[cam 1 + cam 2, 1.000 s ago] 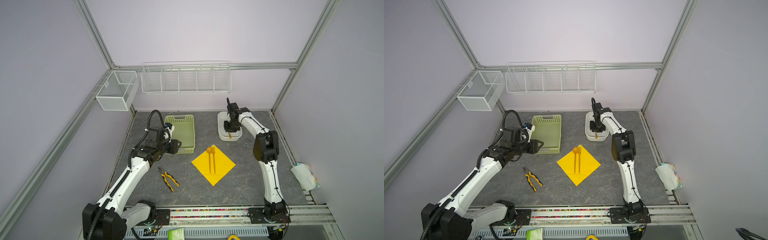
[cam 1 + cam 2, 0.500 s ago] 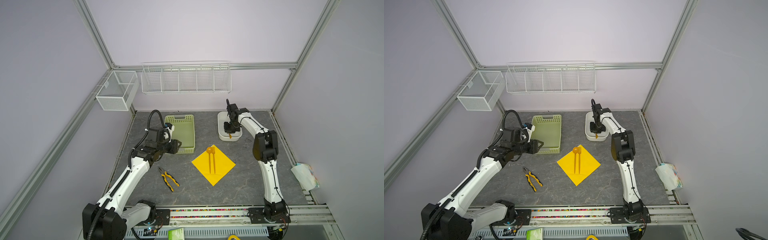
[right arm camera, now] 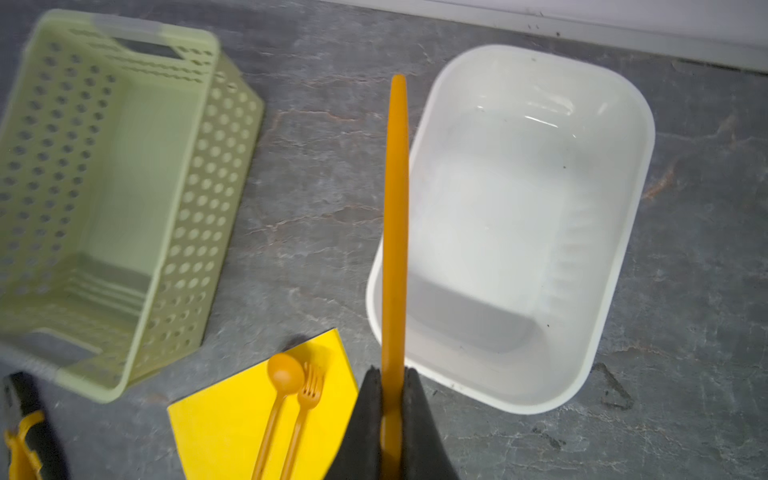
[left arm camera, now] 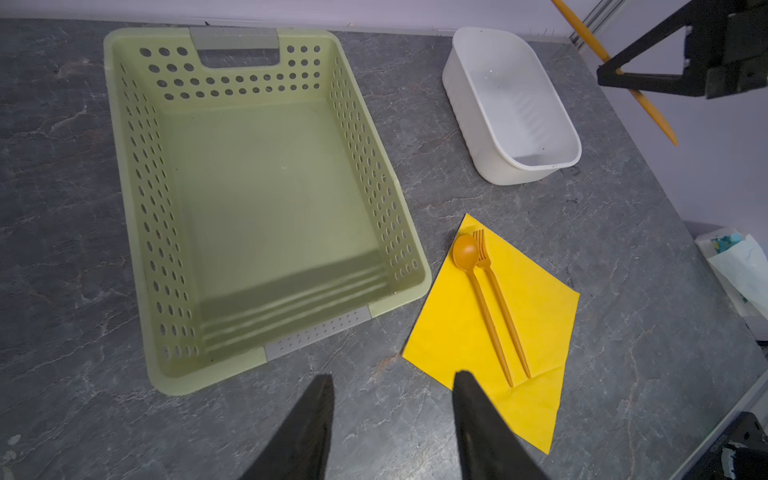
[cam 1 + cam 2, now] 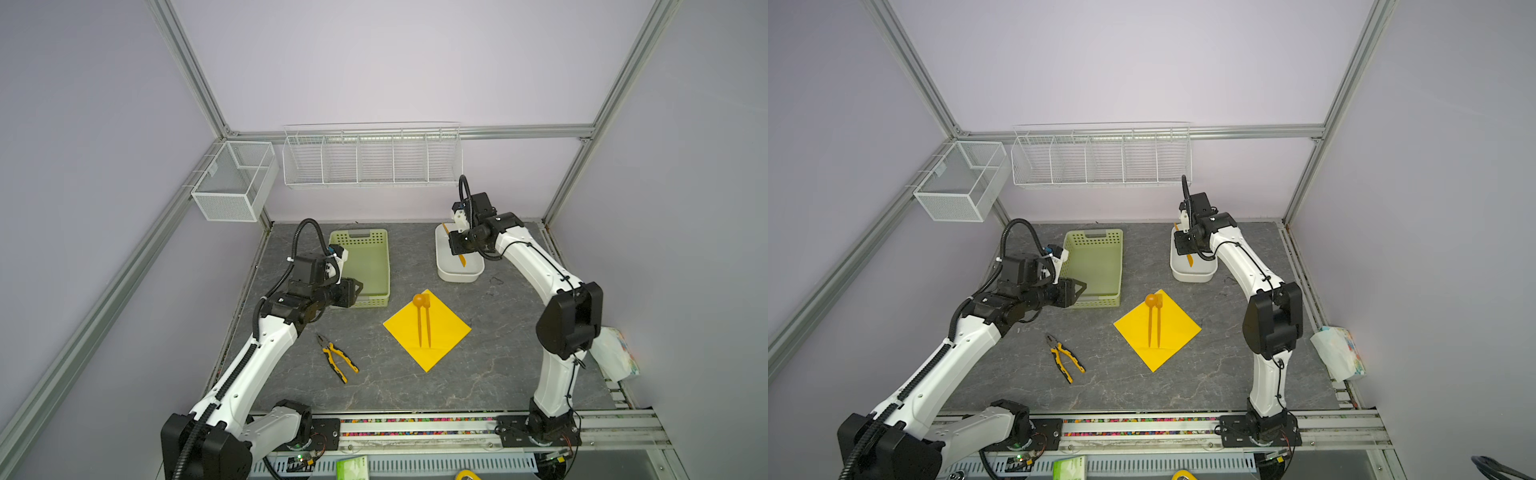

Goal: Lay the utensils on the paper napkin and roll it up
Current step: 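Lift the knife out of the tray and swing it toward the left gripper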

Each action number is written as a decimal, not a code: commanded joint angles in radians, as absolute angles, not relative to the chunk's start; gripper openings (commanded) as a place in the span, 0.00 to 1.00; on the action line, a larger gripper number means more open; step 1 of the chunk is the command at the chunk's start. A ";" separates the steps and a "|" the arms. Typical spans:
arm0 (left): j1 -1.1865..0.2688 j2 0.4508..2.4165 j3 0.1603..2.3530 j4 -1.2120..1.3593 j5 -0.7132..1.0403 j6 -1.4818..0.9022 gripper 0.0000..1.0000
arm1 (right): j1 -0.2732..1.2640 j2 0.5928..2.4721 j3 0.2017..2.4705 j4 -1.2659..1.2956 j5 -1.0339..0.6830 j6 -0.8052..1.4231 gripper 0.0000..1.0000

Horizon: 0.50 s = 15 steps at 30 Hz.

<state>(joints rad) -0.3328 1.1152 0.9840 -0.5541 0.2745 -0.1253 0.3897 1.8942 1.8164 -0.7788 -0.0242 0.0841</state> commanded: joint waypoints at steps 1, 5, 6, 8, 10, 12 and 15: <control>-0.327 1.080 1.039 -0.578 0.298 -0.103 0.48 | 0.447 1.806 1.691 -0.653 -0.085 -0.123 0.07; -0.328 1.064 1.071 -0.606 0.303 -0.085 0.48 | 0.525 1.702 1.562 -0.593 -0.096 -0.327 0.07; -0.326 1.061 1.079 -0.614 0.304 -0.080 0.48 | 0.553 1.670 1.526 -0.576 -0.094 -0.390 0.07; -0.326 1.059 1.100 -0.630 0.303 -0.067 0.48 | 0.604 1.625 1.468 -0.562 -0.068 -0.510 0.07; -0.326 1.054 1.118 -0.645 0.309 -0.058 0.48 | 0.661 1.587 1.425 -0.562 -0.033 -0.636 0.07; -0.328 1.051 1.136 -0.656 0.325 -0.046 0.48 | 0.735 1.551 1.370 -0.552 0.032 -0.779 0.07; -0.328 1.042 1.152 -0.661 0.344 -0.027 0.48 | 0.846 1.494 1.274 -0.506 0.158 -0.998 0.07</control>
<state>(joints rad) -0.3328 1.0641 1.1187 -0.6231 0.3122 -0.0711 0.7776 1.5517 1.3369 -0.5594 0.0414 -0.6838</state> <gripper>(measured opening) 0.477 0.100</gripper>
